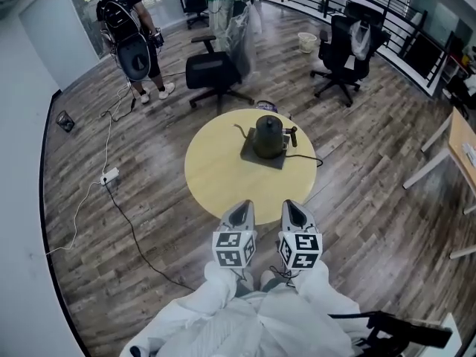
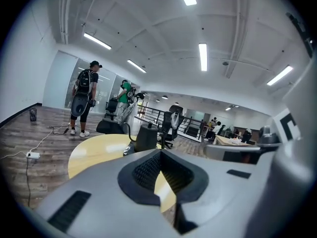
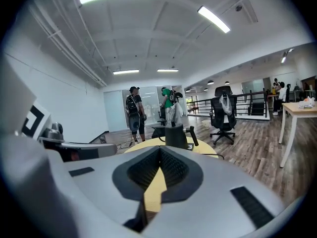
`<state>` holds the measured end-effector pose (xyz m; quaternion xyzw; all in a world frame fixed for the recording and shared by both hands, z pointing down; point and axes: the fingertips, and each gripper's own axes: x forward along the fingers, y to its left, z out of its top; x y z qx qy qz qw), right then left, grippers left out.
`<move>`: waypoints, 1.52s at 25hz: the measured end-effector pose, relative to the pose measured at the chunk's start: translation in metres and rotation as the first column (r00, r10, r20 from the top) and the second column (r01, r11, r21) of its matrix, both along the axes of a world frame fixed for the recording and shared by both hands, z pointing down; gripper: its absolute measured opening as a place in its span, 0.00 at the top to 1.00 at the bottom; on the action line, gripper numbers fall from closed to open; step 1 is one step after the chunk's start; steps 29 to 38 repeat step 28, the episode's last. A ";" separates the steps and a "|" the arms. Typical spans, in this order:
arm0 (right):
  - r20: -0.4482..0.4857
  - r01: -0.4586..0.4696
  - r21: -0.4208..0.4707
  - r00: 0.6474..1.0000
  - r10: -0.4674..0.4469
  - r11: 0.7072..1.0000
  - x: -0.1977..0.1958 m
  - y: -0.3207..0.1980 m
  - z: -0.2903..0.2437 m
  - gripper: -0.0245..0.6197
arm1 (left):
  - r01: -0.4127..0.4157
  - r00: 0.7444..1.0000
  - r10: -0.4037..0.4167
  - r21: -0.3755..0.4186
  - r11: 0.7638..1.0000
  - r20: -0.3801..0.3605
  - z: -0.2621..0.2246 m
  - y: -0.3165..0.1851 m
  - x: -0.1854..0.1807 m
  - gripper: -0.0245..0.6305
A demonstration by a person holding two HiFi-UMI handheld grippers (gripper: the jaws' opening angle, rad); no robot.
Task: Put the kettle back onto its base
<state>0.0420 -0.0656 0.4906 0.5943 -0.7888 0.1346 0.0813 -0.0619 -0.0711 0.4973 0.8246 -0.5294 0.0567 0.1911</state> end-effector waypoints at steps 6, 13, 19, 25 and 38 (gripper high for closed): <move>0.001 0.011 -0.001 1.000 -0.011 1.000 -0.013 0.003 -0.002 0.94 | -0.035 0.999 0.034 0.023 0.999 0.019 -0.006 0.001 0.001 0.96; -0.005 0.009 -0.006 1.000 -0.009 1.000 -0.010 0.007 -0.001 0.94 | -0.030 1.000 0.030 0.005 1.000 0.008 -0.004 0.006 0.000 0.96; -0.001 0.004 -0.006 1.000 -0.004 1.000 -0.011 0.008 0.000 0.94 | -0.029 0.999 0.029 0.006 1.000 0.023 -0.004 0.007 0.000 0.96; -0.002 0.006 -0.010 1.000 -0.006 1.000 -0.014 0.009 0.003 0.94 | -0.005 1.000 0.005 0.003 1.000 0.024 -0.002 0.007 -0.008 0.96; 0.001 0.000 -0.012 1.000 0.000 1.000 -0.012 0.010 0.002 0.94 | 0.018 1.000 -0.019 0.004 1.000 0.011 -0.003 0.008 -0.013 0.96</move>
